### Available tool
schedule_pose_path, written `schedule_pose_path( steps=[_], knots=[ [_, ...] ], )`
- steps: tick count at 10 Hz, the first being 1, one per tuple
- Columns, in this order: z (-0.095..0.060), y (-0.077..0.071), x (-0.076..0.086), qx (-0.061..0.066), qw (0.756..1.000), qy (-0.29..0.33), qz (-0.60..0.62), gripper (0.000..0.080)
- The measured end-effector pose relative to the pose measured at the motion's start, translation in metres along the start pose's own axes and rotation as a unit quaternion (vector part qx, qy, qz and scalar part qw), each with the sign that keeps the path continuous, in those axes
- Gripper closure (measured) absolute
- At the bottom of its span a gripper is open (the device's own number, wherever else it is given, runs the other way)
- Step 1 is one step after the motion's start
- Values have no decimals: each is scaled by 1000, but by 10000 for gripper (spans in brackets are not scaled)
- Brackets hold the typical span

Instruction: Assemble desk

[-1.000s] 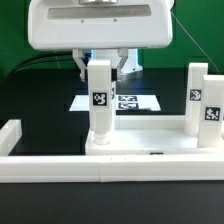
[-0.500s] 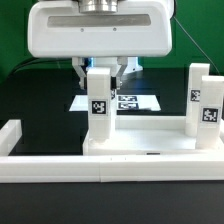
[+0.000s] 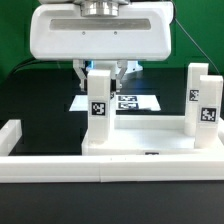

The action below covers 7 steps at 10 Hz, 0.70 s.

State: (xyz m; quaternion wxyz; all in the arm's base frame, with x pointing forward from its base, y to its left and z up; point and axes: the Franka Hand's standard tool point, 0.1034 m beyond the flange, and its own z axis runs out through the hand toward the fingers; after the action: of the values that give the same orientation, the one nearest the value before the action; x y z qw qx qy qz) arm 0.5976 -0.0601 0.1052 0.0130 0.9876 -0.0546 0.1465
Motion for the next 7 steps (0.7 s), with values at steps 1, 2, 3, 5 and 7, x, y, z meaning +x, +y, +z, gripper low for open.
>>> schedule_pose_path(
  steps=[1, 2, 3, 5, 7],
  knots=[
    [0, 0, 0, 0, 1000, 0, 0, 435],
    [0, 0, 0, 0, 1000, 0, 0, 297],
    [0, 1, 0, 0, 1000, -1, 0, 297],
    [-6, 2, 4, 3, 1000, -2, 1, 198],
    [-17, 4, 13, 9, 1000, -11, 5, 152]
  ],
)
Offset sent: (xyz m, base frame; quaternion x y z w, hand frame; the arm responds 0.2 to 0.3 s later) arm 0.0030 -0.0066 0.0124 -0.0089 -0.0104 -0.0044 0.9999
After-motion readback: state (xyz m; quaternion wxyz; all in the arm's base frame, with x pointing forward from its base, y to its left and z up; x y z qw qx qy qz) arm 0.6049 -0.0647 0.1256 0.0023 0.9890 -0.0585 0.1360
